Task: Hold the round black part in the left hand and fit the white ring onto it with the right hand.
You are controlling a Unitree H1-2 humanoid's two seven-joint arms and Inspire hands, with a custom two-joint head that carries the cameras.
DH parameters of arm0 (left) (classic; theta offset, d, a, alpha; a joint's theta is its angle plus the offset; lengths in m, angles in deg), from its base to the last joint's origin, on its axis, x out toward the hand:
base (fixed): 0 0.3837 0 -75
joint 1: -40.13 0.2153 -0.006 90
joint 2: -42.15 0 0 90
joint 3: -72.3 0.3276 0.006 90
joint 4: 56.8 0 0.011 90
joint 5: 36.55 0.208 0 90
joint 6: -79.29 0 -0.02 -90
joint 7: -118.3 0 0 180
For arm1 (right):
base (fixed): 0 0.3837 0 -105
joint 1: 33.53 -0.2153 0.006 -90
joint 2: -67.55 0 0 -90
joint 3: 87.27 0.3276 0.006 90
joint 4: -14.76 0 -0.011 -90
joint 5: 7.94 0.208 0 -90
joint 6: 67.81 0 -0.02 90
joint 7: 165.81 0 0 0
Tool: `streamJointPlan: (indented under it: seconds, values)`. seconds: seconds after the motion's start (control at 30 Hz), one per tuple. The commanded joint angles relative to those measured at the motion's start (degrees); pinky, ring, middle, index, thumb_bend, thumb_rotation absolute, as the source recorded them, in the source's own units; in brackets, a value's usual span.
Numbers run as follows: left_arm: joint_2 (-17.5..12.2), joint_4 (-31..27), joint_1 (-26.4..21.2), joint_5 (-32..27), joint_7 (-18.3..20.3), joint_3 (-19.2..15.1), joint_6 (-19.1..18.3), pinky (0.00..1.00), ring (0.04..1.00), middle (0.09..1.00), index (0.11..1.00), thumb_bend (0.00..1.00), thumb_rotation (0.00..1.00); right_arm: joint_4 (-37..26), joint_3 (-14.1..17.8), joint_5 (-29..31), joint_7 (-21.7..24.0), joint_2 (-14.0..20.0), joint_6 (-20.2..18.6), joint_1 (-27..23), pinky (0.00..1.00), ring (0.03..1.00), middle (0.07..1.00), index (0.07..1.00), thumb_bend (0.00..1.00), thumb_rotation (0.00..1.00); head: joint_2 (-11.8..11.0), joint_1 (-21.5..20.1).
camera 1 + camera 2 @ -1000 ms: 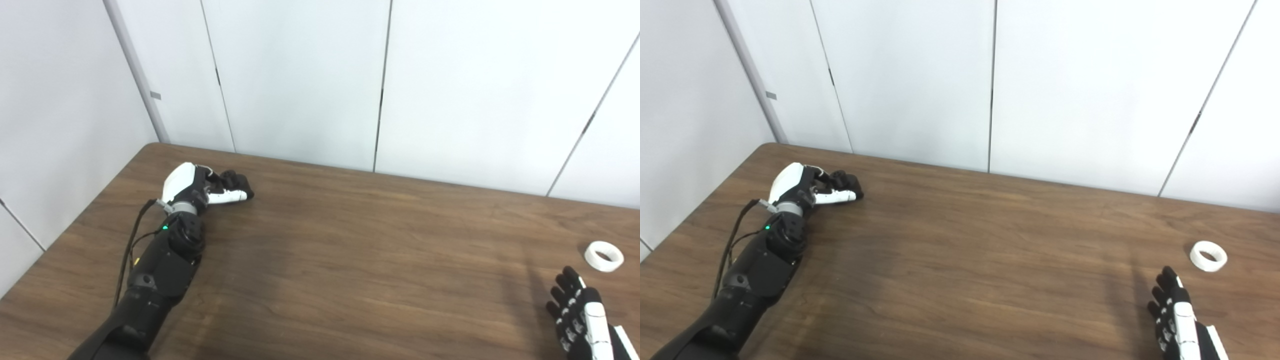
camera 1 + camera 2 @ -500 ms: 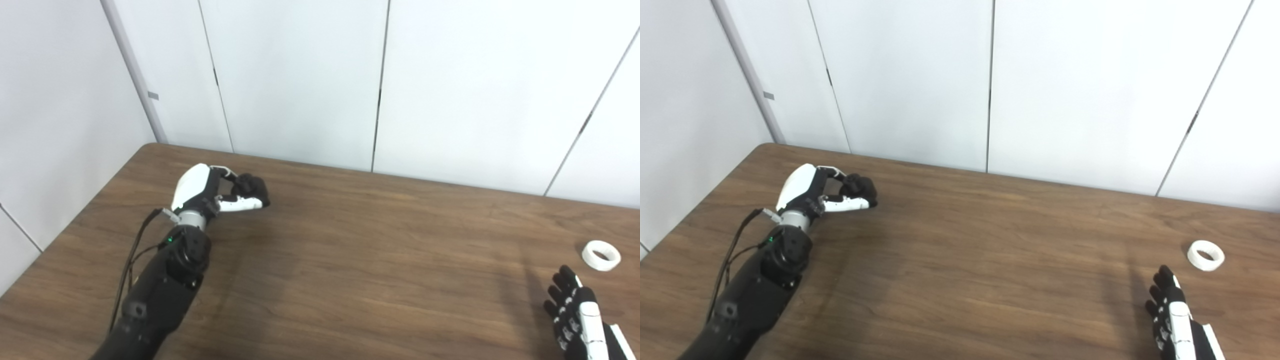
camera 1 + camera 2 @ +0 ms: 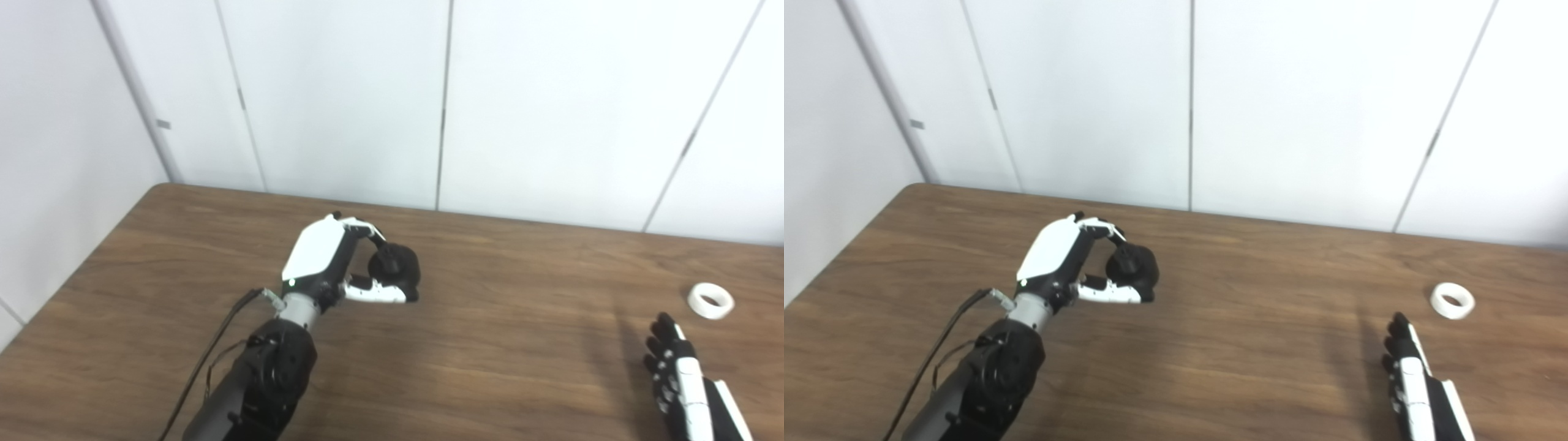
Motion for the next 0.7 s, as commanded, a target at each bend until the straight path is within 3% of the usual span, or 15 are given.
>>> streamJointPlan:
  seconds: [0.0, 0.27, 0.47, 0.67]
  values:
    - [-0.36, -2.20, 0.06, 2.23, -0.04, 0.53, 2.28, 1.00, 0.867, 0.757, 0.483, 0.53, 0.06, -0.70, -0.38, -0.57, -0.42, -0.42, 0.25, -1.64, 1.00, 1.000, 0.996, 1.000, 0.46, 1.00, 0.23, -0.37]
    - [3.16, -4.76, 4.49, 6.62, 2.75, 6.26, 4.96, 1.00, 0.868, 0.759, 0.482, 0.53, 0.06, -2.07, -0.18, -1.08, -1.63, -1.73, -1.55, -1.99, 1.00, 1.000, 0.971, 0.972, 0.48, 1.00, 2.24, -4.70]
    - [5.78, -5.84, 8.52, 9.22, 3.74, 8.42, 6.59, 1.00, 0.853, 0.760, 0.483, 0.52, 0.06, -3.74, -0.92, -2.64, -2.20, -2.19, -3.44, -2.06, 1.00, 1.000, 0.962, 0.957, 0.54, 1.00, 4.07, -7.62]
    - [7.44, -5.26, 11.39, 12.04, 3.15, 9.88, 8.70, 1.00, 0.847, 0.763, 0.483, 0.52, 0.06, -5.45, -1.56, -3.65, -2.75, -2.90, -4.90, -1.90, 1.00, 1.000, 0.949, 0.945, 0.54, 1.00, 5.95, -10.11]
